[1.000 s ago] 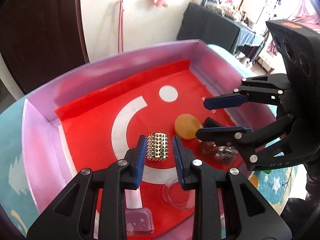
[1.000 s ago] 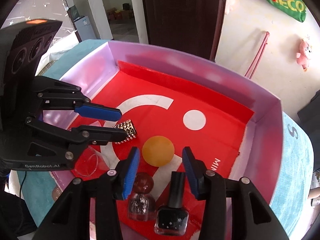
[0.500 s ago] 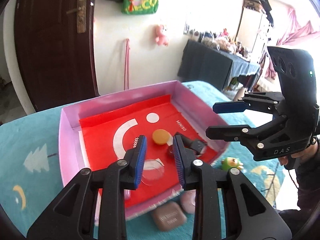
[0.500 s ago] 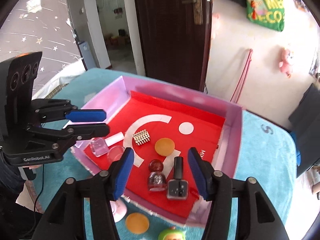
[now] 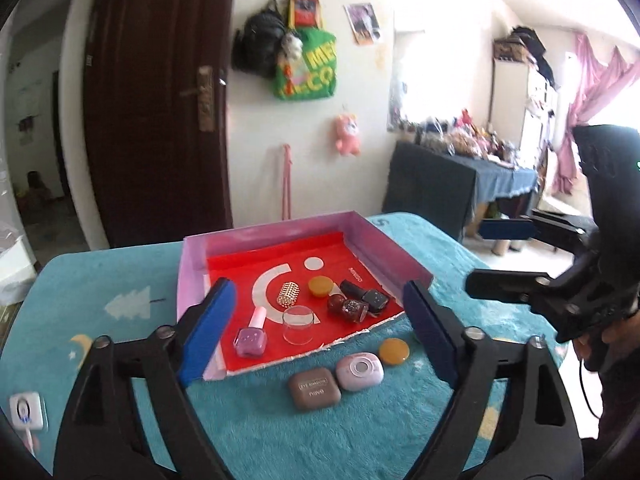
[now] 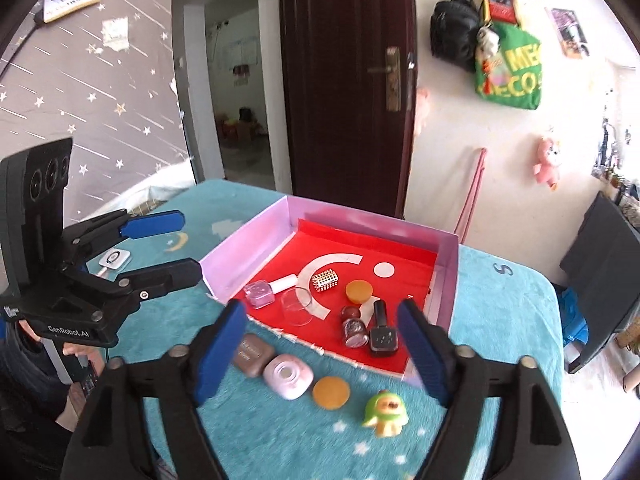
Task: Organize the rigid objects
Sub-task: 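Lift both tools out of the box back over the table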
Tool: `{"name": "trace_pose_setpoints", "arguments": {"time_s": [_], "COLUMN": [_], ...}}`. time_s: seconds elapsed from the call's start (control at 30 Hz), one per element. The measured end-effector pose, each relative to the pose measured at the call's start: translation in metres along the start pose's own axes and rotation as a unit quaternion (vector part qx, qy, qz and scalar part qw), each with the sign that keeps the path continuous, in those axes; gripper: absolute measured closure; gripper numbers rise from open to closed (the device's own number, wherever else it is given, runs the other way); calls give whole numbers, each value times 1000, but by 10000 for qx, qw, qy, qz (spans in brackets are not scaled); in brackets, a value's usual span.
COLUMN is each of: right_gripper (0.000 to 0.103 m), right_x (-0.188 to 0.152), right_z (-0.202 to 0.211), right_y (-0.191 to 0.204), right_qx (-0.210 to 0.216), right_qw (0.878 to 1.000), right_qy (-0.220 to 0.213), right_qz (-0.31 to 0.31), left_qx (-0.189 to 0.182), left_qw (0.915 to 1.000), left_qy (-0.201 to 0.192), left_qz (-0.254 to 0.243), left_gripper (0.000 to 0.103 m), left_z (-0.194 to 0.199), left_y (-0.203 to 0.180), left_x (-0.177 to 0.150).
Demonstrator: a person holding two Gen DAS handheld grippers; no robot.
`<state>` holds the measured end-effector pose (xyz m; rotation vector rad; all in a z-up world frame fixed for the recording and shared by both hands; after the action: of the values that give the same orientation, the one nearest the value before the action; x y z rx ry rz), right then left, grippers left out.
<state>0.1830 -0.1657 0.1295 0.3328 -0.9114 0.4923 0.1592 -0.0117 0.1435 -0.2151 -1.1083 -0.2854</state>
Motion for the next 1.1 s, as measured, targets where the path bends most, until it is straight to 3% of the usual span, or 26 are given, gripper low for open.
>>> {"name": "trace_pose_setpoints", "arguments": {"time_s": [0.17,0.33,0.5,0.63,1.1], "right_gripper": [1,0,0,0,0], "right_x": [-18,-40,-68,-91,-157], "right_z": [34,54,59,53,4], "right_y": [10,15,13,12,4], "right_qx": [-376,-694,-1134,-1448,-1486], "right_qw": [9985,9951,9893,9848,9836], "right_qy": [-395,-655,-820,-836,-336], "right_qz": [-61,-238,-408,-462,-969], "left_qx": [405,759,793,860,856], "left_qw": [9987,9962,9958,9956,9940], "left_qy": [-309,-345,-260,-166,438], "left_qz": [84,244,379,343,522], "left_gripper": [12,11,11,11,11], "left_z": [23,34,34,29,-1], "left_y": [-6,-8,-10,-13,-18], "left_x": [-20,-49,-74,-92,-147]}}
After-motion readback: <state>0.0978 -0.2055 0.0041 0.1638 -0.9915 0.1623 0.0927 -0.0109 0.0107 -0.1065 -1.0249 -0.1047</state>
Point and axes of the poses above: each gripper's, at about its wrist camera, not at the fingertips, and z roughly against the way its jaws point, y to its left, x to its top, the point moved 8 cm from there along -z, roughly the way its jaws point, and after that the axes turned 1 degree about -z, right-handed, at the moved point
